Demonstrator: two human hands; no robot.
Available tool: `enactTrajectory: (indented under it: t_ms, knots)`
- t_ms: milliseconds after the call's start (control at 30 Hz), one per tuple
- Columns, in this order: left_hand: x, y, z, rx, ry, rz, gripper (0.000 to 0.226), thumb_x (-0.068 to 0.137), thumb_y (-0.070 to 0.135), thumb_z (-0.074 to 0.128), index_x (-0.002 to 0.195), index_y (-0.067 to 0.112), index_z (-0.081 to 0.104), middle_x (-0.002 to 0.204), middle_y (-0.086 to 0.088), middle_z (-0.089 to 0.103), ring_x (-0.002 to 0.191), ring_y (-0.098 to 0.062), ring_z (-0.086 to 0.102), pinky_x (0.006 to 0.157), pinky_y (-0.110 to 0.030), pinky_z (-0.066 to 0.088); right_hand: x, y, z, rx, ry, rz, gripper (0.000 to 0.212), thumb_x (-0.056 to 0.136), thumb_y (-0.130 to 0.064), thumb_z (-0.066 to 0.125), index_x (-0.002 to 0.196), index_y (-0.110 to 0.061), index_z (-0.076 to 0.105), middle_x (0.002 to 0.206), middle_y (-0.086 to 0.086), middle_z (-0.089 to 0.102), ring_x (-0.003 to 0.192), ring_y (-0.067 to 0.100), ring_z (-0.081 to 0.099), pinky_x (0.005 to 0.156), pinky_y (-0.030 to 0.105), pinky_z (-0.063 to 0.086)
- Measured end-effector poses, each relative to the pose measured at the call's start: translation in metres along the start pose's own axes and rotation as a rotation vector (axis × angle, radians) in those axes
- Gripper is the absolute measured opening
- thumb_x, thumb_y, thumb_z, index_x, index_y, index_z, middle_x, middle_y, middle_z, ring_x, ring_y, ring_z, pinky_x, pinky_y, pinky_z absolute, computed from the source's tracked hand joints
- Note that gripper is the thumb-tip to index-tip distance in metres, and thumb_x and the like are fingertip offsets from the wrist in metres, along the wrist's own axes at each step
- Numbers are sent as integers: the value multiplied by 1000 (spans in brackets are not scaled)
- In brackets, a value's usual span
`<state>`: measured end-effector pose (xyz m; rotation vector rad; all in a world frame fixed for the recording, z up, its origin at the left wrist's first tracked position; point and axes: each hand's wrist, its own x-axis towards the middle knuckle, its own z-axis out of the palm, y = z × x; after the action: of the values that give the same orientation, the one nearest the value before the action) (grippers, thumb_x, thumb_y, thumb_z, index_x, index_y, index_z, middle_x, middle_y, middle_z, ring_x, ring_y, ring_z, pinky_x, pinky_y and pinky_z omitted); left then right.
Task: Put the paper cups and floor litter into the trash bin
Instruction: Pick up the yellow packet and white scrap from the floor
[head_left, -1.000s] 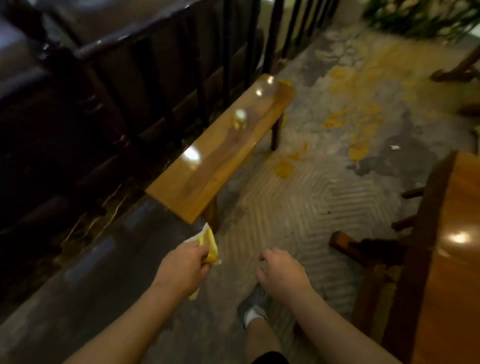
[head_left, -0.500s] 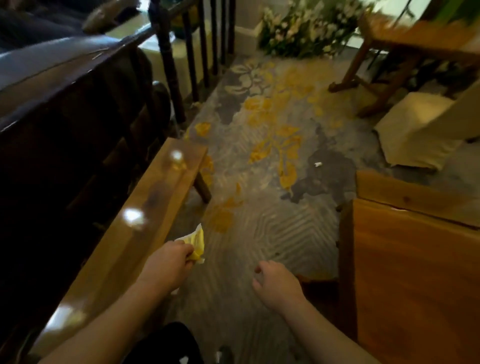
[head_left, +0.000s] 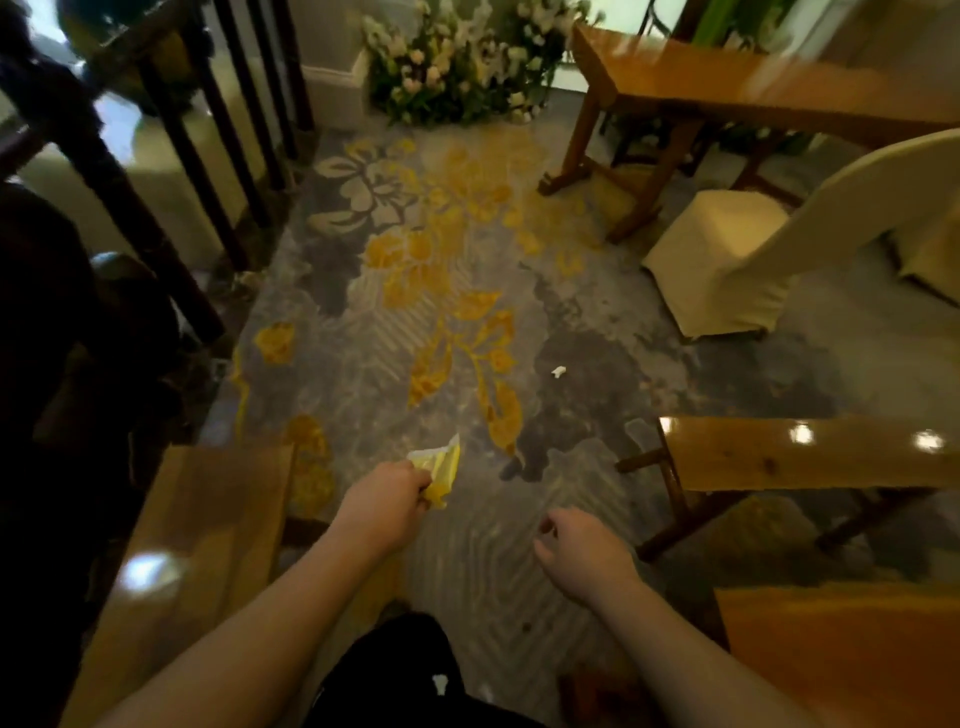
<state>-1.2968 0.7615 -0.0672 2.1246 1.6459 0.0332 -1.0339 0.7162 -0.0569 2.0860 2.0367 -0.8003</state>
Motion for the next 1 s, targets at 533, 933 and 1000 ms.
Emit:
enactTrajectory:
  t_ms: [533,933,1000]
  knots:
    - [403,33,-42,139,-215,172,16,83,29,61,74,17,58,85,-9,63,86,-31,62,60,-38,46,336,115,-114,201,-39,236,20,87,-40,55,91,-21,59,101,6,62,98,28,60,76,38,50]
    - [709,51,58,114,-349,97,14,86,27,62,89,14,63,94,-11,62,92,-34,59,63,-37,45,645,291,-110,219,-344,446,31,90,-32,54,114,-15,63,121,13,63,111,33,59,91,41,52]
    - [754,36,94,184,-389,154,16,87,27,60,97,14,62,102,-11,60,100,-35,54,75,-43,50,690,308,-86,232,-351,478,28,90,-31,55,111,-15,64,119,13,64,109,33,60,88,41,52]
